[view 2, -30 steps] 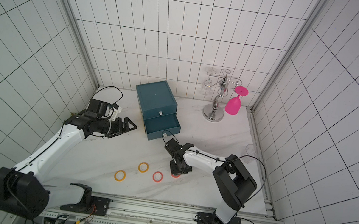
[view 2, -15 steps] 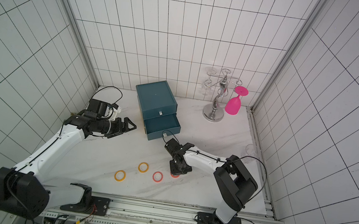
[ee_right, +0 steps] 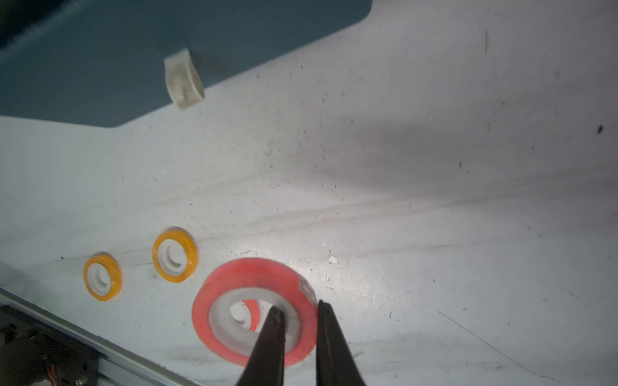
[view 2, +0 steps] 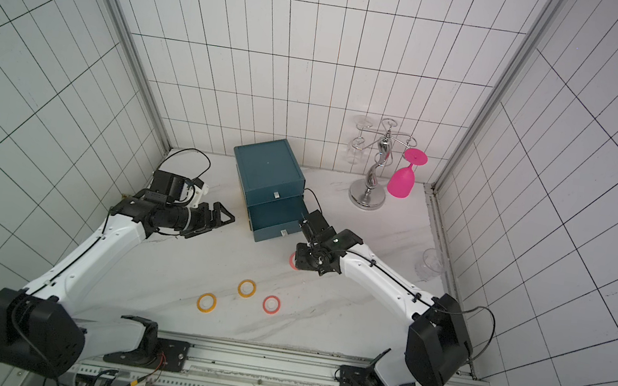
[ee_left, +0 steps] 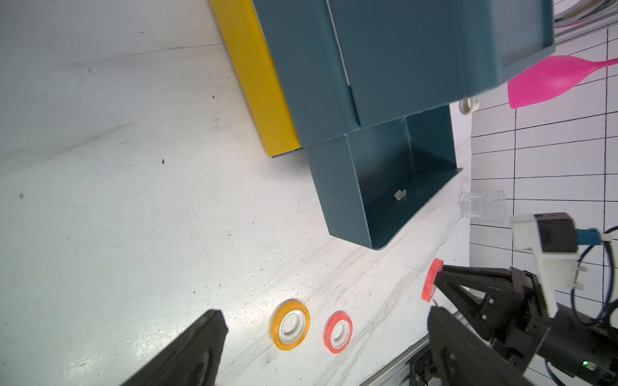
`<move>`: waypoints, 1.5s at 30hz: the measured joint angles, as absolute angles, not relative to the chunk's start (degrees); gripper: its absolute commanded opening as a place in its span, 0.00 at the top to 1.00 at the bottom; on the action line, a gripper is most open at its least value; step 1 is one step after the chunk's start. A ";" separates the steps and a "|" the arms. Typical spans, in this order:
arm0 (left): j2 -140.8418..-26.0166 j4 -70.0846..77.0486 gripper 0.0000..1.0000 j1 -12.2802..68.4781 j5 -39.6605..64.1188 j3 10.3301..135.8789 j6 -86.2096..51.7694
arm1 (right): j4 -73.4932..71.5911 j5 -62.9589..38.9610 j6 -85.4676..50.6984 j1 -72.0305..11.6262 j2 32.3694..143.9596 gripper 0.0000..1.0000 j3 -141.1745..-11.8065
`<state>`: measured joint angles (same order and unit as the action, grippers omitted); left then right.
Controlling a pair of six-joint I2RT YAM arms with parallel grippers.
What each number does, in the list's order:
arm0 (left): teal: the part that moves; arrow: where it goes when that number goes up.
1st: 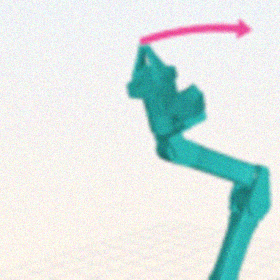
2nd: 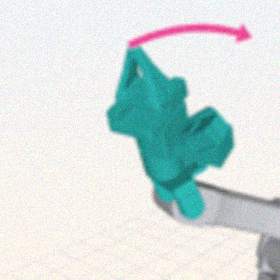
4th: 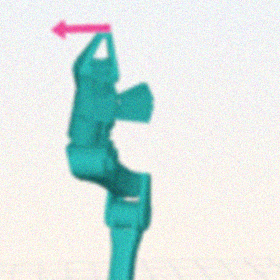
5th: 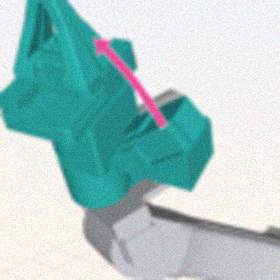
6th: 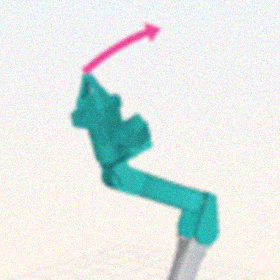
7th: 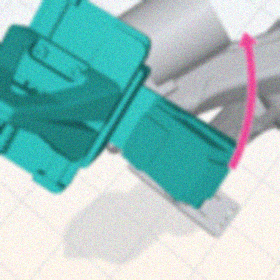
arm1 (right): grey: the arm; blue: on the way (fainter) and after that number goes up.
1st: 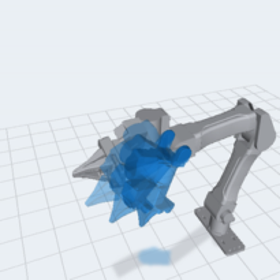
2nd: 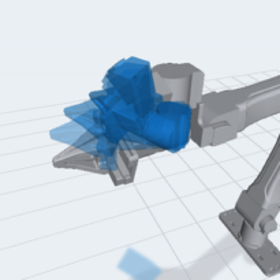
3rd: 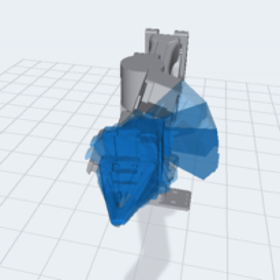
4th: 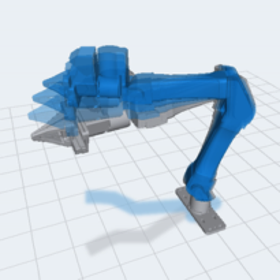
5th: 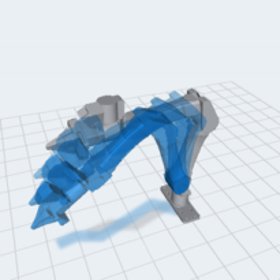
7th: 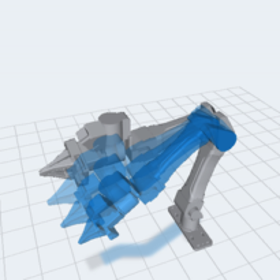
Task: Place the transparent tape into the drawer according to color
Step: Pick up the tape from the drawer, then place the tape in the drawer.
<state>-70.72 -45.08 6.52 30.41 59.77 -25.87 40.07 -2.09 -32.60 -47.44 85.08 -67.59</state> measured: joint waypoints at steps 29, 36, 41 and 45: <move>-70.74 -45.28 0.02 5.78 30.57 59.77 -25.41 | 36.18 -2.20 -27.86 -39.70 105.45 0.74 -95.00; -70.74 -45.36 0.02 5.78 30.57 59.77 -25.04 | 36.01 -2.52 -27.62 -39.70 106.24 0.63 -95.04; -70.76 -45.82 0.02 5.78 30.55 59.77 -25.02 | 36.10 -3.05 -27.55 -39.70 106.19 0.59 -95.04; -70.78 -46.15 0.02 5.78 30.52 59.77 -25.02 | 36.29 -4.84 -27.44 -39.70 104.47 0.54 -94.02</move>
